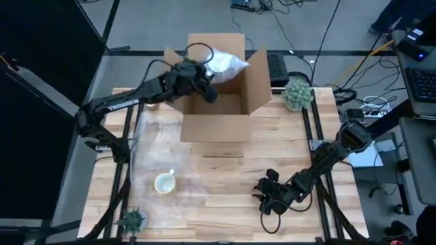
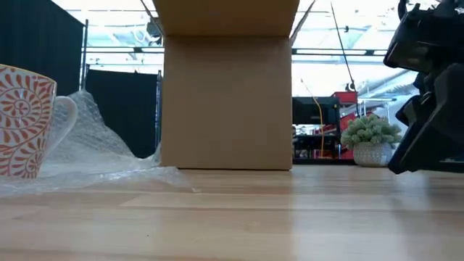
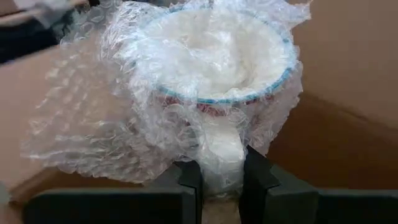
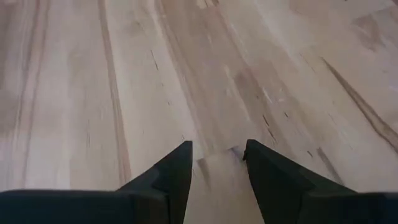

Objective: Wrap mug
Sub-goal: Put the wrapped red mug into the box, then wrap the yellow mug with the bubble wrap

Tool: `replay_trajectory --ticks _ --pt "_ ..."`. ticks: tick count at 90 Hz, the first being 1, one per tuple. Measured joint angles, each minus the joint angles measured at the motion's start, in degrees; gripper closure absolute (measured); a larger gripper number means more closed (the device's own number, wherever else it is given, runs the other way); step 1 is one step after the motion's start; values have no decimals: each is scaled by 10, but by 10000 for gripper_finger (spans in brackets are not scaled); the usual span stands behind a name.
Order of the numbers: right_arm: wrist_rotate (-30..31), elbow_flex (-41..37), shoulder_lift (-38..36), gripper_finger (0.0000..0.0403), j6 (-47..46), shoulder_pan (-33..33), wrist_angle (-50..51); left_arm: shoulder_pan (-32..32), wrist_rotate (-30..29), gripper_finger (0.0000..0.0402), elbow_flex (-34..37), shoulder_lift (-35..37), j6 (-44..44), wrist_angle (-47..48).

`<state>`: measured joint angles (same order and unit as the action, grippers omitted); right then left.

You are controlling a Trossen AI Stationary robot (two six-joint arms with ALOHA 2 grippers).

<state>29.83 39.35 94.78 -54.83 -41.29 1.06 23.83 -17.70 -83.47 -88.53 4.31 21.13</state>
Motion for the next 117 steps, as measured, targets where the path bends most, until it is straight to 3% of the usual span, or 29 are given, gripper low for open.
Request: replay_trajectory --ticks 43,51,66,97,117 --pt "-1 0 0 266 4 0 1 9 46 364 5 -113 8 67" --pt "0 0 0 266 4 0 1 10 45 345 5 -127 12 71" --pt "0 0 -1 266 -4 0 1 9 44 301 5 -128 9 65" --pt "-2 0 -1 266 -6 0 0 12 119 260 -3 -127 12 66" --pt "-13 0 -1 266 -5 0 3 -1 109 240 -33 -95 8 76"
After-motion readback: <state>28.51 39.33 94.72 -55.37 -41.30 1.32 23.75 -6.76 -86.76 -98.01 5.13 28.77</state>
